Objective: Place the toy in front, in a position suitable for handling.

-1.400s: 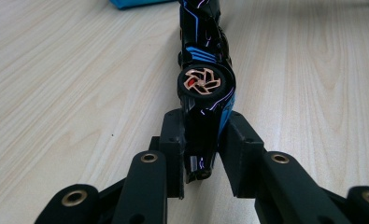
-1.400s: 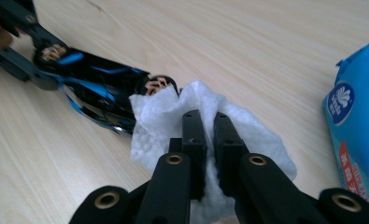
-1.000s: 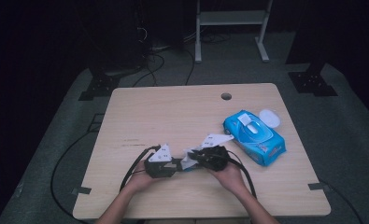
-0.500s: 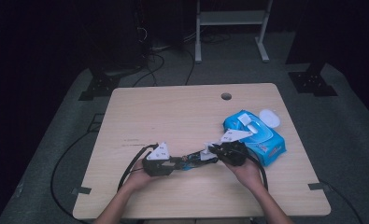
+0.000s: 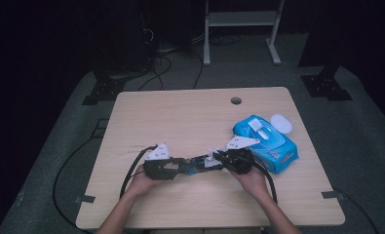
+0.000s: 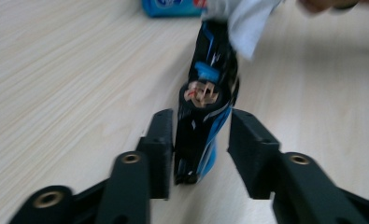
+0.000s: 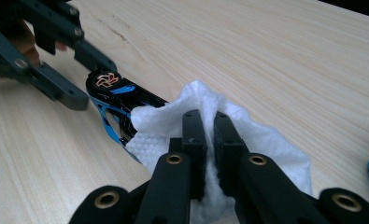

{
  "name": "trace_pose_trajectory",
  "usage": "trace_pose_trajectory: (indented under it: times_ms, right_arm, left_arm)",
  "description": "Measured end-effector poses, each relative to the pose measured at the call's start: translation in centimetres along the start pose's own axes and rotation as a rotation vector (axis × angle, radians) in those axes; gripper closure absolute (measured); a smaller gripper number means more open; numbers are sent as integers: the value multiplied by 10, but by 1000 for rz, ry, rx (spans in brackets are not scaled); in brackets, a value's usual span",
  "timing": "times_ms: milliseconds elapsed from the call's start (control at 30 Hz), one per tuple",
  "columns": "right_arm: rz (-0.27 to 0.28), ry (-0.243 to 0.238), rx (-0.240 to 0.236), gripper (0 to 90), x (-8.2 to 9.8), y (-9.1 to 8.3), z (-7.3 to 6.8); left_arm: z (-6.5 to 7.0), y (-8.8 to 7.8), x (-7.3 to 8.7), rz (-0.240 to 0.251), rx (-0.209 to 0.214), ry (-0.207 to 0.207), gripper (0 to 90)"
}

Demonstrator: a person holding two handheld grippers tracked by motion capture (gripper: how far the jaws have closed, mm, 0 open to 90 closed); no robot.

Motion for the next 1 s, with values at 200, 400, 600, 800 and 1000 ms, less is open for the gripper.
trace_pose_trajectory:
  times_ms: [200, 400, 600, 800, 1000]
  right_arm:
    - [13, -11, -6, 851, 4, -3, -2]
    - [17, -11, -17, 850, 5, -3, -1]
    - [16, -21, -15, 850, 5, -4, -3]
    - [16, -34, -16, 850, 6, -6, -5]
    - [16, -39, -42, 850, 9, -11, -7]
  left_arm:
    - [-10, -1, -2, 72, 35, -139, 507]
    - [-13, 7, 0, 60, 76, -229, 470]
    - [-15, 5, -1, 83, 85, -265, 455]
    - [-18, 2, 0, 84, 69, -300, 445]
    - [-16, 6, 0, 70, 87, -292, 422]
Point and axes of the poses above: each handheld gripper's, and its own axes: y roughly forward along the jaws, x roughly out of its underside, z roughly to its right, the point moved 1 cm from there along y, roughly forward along the jaws, and after that the axes turned 1 degree about x, right-handed, at the moved point
